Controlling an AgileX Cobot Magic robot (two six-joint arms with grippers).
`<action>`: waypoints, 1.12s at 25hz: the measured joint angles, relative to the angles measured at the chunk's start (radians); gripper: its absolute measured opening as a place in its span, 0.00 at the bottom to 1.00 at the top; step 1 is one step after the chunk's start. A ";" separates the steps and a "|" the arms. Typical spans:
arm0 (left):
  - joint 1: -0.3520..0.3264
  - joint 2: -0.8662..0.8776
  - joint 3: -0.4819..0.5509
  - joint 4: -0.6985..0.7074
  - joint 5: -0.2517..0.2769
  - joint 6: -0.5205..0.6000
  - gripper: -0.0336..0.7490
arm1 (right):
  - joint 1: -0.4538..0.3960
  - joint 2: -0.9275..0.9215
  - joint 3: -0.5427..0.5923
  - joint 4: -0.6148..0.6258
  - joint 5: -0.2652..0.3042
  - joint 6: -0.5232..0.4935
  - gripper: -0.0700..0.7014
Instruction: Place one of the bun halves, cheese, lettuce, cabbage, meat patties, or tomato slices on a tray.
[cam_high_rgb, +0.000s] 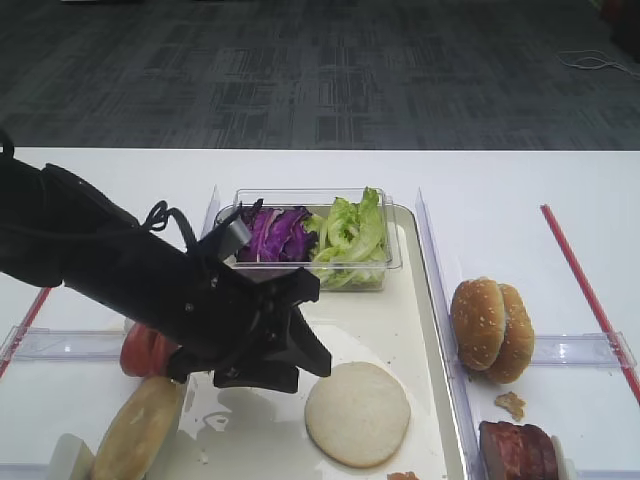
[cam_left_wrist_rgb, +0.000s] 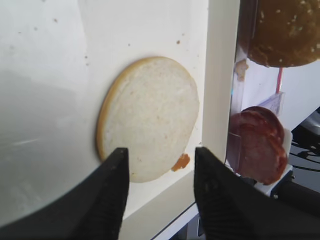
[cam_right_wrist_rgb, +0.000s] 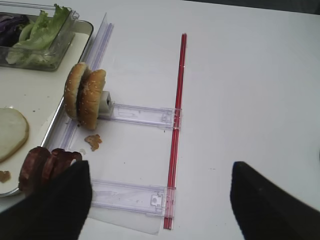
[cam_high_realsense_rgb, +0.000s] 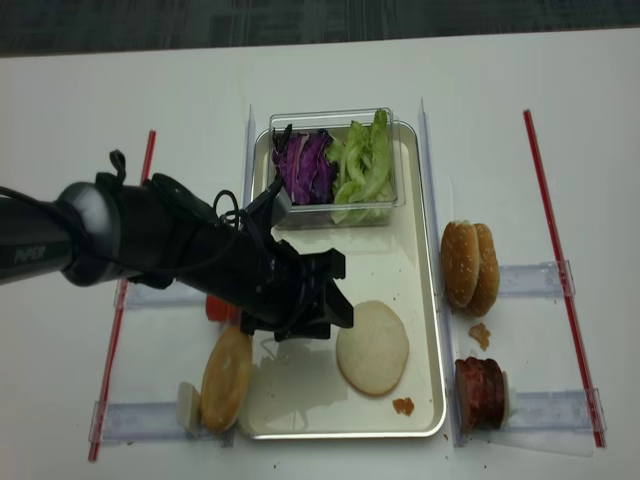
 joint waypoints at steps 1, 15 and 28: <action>0.000 0.001 -0.010 0.002 0.007 0.000 0.41 | 0.000 0.000 0.000 0.000 0.000 0.000 0.84; 0.000 -0.038 -0.141 0.269 0.090 -0.188 0.41 | 0.000 0.000 0.000 0.000 0.000 0.000 0.84; 0.000 -0.073 -0.279 0.734 0.283 -0.516 0.41 | 0.000 0.000 0.000 0.000 0.000 0.004 0.84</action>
